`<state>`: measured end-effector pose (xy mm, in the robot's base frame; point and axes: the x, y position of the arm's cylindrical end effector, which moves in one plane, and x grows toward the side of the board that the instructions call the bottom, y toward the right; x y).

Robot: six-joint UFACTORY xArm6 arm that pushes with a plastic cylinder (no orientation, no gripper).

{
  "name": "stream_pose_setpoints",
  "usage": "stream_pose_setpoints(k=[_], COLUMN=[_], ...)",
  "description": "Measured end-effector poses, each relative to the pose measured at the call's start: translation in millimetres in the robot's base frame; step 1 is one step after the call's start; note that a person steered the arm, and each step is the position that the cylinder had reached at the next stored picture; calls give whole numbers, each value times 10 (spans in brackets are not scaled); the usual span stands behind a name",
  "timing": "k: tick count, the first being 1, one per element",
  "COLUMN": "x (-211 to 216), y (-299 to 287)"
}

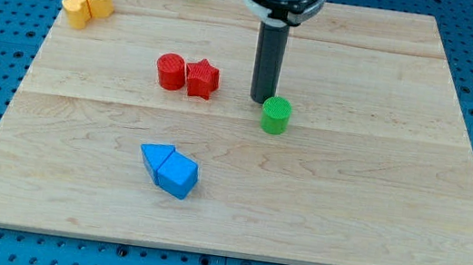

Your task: Move the green circle towards the bottom right corner

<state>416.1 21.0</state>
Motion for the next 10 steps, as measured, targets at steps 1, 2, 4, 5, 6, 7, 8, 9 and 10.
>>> stream_pose_setpoints(k=[1, 2, 4, 5, 6, 7, 8, 9, 10], x=[414, 1004, 1174, 1140, 1145, 1269, 1315, 751, 282], y=[235, 972, 1323, 1549, 1799, 1859, 2138, 2493, 2563])
